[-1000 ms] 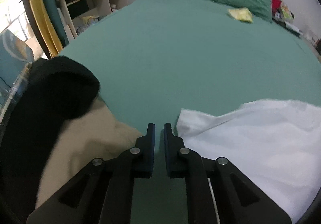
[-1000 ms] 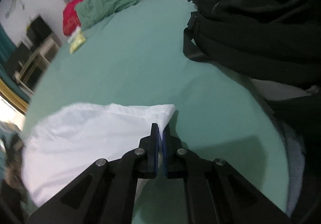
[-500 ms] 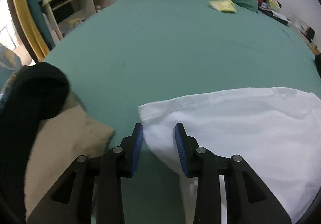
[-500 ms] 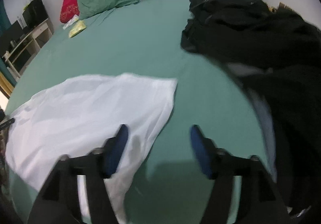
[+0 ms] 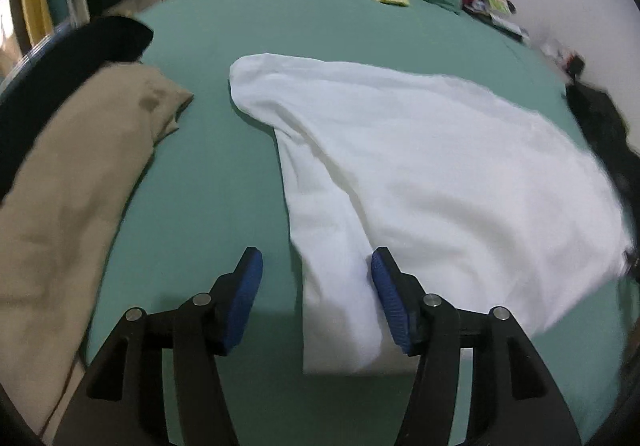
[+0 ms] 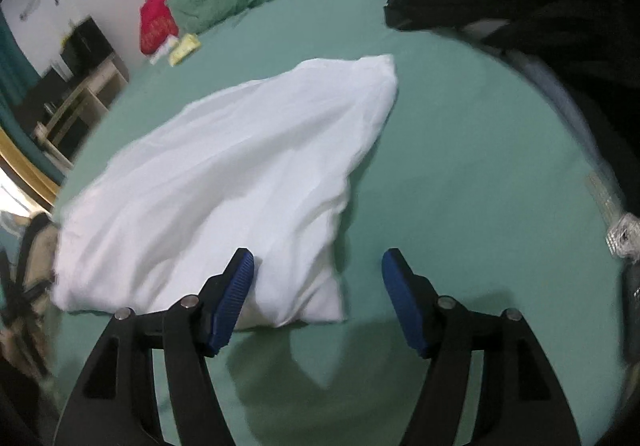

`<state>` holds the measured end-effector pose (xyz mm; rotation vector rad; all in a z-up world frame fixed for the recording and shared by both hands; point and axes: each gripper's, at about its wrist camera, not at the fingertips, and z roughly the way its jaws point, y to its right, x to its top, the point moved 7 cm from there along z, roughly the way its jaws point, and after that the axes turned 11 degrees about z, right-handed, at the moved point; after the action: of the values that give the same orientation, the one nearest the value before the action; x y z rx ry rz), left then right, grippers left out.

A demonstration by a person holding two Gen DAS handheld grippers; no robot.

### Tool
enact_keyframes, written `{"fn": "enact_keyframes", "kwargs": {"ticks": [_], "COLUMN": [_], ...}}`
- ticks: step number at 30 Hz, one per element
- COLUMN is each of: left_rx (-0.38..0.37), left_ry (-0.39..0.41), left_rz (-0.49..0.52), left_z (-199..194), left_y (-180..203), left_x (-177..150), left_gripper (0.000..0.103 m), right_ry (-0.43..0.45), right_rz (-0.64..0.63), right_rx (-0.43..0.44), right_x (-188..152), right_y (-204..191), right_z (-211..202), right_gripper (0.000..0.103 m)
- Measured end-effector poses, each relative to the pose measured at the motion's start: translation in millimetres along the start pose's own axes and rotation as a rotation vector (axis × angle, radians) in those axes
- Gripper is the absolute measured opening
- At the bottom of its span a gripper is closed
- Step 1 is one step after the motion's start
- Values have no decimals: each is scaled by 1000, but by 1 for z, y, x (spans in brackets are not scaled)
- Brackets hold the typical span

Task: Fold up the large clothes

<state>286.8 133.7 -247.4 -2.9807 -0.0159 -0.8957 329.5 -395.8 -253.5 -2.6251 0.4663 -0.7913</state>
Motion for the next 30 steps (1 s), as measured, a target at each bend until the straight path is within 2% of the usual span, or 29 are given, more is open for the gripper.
{"fn": "enact_keyframes", "kwargs": {"ticks": [1, 2, 3, 4, 6, 8, 9, 15, 21, 30], "left_rx": [9, 12, 17, 15, 9, 4, -29, -24, -41, -33], "left_ry": [-1, 3, 6, 7, 13, 21, 9, 30, 13, -37], "left_rz": [10, 6, 4, 11, 3, 10, 5, -49, -78, -27], "left_z": [-1, -2, -2, -2, -2, -8, -7, -38, -70, -108], "left_y": [2, 3, 4, 5, 3, 1, 3, 3, 7, 28], "left_x": [-4, -7, -8, -8, -9, -11, -7, -20, -49, -101], "left_gripper": [60, 60, 60, 60, 59, 19, 4, 4, 4, 5], "right_ry": [-6, 0, -6, -27, -45, -48, -47, -17, -21, -51], "right_rz": [1, -3, -7, 9, 39, 32, 32, 38, 64, 53], "right_rx": [12, 3, 15, 39, 66, 63, 64, 41, 25, -63], "right_x": [-4, -8, -12, -15, -20, -21, -21, -20, -39, -82], "right_y": [-2, -3, -5, -6, -7, -8, -9, -9, 5, 33], "right_z": [-1, -1, -3, -2, -3, -6, -10, -38, -64, -98], "right_gripper": [52, 47, 27, 17, 12, 11, 11, 10, 10, 10]}}
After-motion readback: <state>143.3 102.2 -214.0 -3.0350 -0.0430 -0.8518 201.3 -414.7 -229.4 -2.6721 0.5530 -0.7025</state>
